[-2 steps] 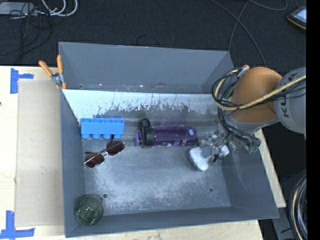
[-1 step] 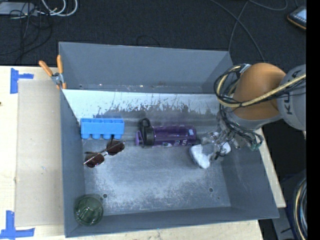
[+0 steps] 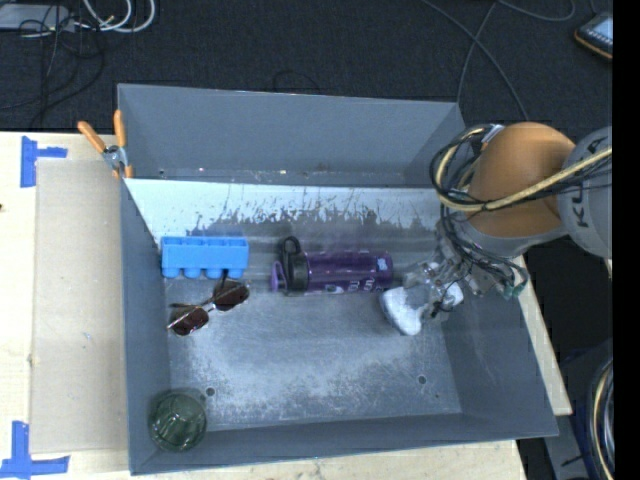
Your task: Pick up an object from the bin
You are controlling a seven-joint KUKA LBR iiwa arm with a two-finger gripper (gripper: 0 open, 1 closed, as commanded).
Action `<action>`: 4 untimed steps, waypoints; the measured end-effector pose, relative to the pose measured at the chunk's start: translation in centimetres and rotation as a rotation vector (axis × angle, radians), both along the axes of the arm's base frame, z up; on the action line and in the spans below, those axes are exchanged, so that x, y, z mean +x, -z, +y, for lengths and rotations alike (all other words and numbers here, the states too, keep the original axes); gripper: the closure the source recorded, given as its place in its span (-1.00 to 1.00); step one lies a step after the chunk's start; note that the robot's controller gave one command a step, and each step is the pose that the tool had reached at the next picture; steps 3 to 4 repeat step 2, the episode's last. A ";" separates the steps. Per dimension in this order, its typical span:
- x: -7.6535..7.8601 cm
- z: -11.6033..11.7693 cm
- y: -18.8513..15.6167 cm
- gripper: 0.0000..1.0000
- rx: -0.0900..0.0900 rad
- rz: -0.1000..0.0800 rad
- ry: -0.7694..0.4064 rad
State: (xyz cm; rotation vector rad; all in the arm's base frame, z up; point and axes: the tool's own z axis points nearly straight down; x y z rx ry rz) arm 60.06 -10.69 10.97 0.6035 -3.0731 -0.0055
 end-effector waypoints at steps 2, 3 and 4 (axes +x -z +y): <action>0.0 0.1 -2.8 1.00 0.001 0.000 0.000; 0.0 0.1 -2.8 1.00 0.001 0.000 0.000; 0.0 0.1 -2.8 1.00 0.001 0.000 0.000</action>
Offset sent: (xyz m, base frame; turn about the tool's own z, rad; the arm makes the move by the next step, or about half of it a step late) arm -0.0005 0.0005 0.0424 0.0001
